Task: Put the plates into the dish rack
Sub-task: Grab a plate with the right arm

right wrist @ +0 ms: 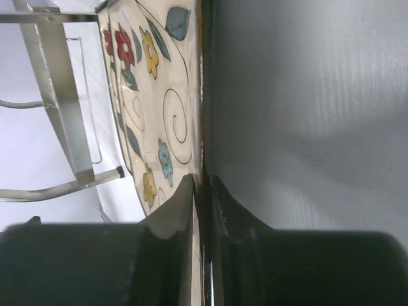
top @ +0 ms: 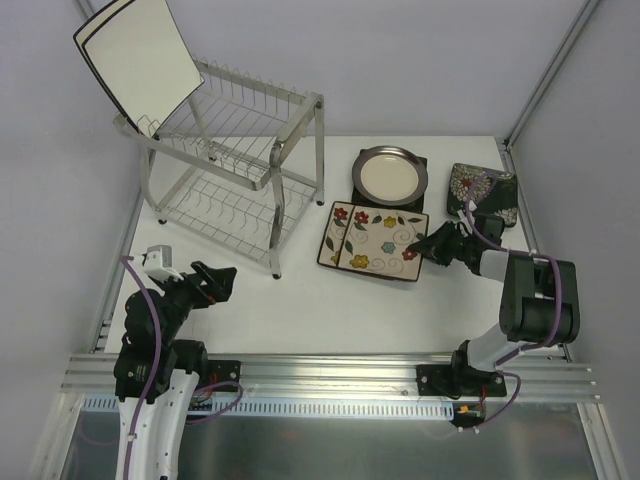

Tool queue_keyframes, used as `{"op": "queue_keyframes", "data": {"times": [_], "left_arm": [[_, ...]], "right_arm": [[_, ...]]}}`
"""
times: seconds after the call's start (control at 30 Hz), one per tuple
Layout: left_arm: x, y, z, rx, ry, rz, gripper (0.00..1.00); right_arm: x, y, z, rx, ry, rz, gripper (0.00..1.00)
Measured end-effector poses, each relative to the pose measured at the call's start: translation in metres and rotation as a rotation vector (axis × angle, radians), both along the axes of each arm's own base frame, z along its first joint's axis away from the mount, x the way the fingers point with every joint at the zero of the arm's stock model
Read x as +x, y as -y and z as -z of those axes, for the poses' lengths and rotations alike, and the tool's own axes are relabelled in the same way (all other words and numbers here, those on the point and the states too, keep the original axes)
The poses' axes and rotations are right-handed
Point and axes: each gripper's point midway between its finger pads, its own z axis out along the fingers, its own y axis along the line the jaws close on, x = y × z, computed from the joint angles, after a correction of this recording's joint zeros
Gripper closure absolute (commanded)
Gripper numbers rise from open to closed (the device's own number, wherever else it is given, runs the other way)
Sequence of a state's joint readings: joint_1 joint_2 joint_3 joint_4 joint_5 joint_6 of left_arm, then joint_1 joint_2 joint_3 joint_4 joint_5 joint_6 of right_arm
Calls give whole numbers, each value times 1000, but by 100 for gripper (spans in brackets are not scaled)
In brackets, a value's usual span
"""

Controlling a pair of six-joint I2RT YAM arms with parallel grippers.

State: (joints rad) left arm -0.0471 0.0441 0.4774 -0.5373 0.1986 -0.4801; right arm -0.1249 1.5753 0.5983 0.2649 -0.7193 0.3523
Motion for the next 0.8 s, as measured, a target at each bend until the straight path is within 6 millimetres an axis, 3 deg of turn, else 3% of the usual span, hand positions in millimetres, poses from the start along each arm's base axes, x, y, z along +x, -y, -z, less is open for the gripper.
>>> {"op": "queue_keyframes", "data": {"times": [0.17,0.53,0.8], "left_arm": [[-1,3,0,-2,0,17,1],[-7,23,0,-35,-34,137,1],[-19,40,-32,-83,-9,237,1]], "right_arm": [[0,0,-7,15,9,3,100],[-15,8,-31,-36,5,41,100],[-19,18,-61,-105,22,82,99]]}}
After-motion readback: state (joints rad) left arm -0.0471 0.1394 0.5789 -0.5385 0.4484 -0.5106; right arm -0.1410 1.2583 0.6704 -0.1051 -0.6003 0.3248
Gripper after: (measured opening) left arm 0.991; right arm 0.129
